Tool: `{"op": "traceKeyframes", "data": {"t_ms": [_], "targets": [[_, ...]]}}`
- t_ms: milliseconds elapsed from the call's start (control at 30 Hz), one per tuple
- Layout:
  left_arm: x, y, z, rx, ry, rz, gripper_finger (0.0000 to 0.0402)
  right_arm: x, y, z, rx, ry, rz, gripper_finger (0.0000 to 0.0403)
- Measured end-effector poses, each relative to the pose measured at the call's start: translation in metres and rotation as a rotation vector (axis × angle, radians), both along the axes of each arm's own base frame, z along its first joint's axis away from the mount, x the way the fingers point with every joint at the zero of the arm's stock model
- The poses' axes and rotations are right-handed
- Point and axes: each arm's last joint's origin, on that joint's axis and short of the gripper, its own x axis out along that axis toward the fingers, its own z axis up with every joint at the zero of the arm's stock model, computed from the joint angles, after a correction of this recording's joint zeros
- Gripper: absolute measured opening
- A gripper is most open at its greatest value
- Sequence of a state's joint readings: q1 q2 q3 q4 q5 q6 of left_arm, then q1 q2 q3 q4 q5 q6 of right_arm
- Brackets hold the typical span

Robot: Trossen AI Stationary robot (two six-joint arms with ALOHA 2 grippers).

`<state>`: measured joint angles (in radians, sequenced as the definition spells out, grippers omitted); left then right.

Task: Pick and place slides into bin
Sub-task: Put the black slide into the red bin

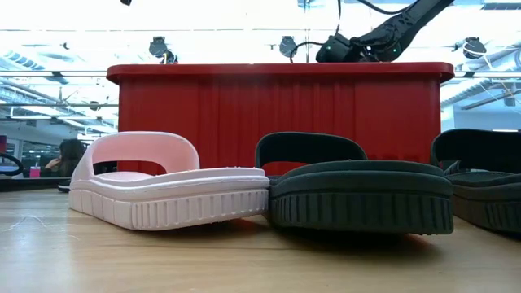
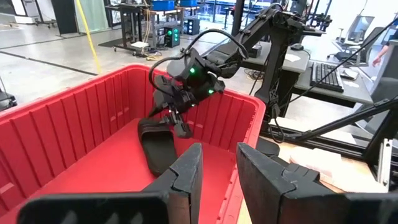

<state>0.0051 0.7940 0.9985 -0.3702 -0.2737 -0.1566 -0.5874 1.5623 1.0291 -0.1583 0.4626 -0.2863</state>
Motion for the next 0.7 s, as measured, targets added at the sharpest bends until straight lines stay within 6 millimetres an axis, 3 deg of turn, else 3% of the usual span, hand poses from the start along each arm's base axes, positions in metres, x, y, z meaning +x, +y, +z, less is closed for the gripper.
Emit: {"op": "traceKeyframes", "data": {"t_ms": [367,500,700], "targets": [[0.000,0.000,0.001,-0.002,-0.006,0.007,0.0097,0.009,-0.014,0.045,0.204,-0.236,0.049,0.0123],[0.000,0.000,0.001,-0.002,-0.006,0.008,0.0097,0.005,-0.020,0.044,0.264,-0.260,0.080,0.0123],[0.000,0.000,0.001,0.002,-0.006,0.007,0.0097,0.005,-0.023,0.026,0.312,-0.148,0.085,0.0123]]}}
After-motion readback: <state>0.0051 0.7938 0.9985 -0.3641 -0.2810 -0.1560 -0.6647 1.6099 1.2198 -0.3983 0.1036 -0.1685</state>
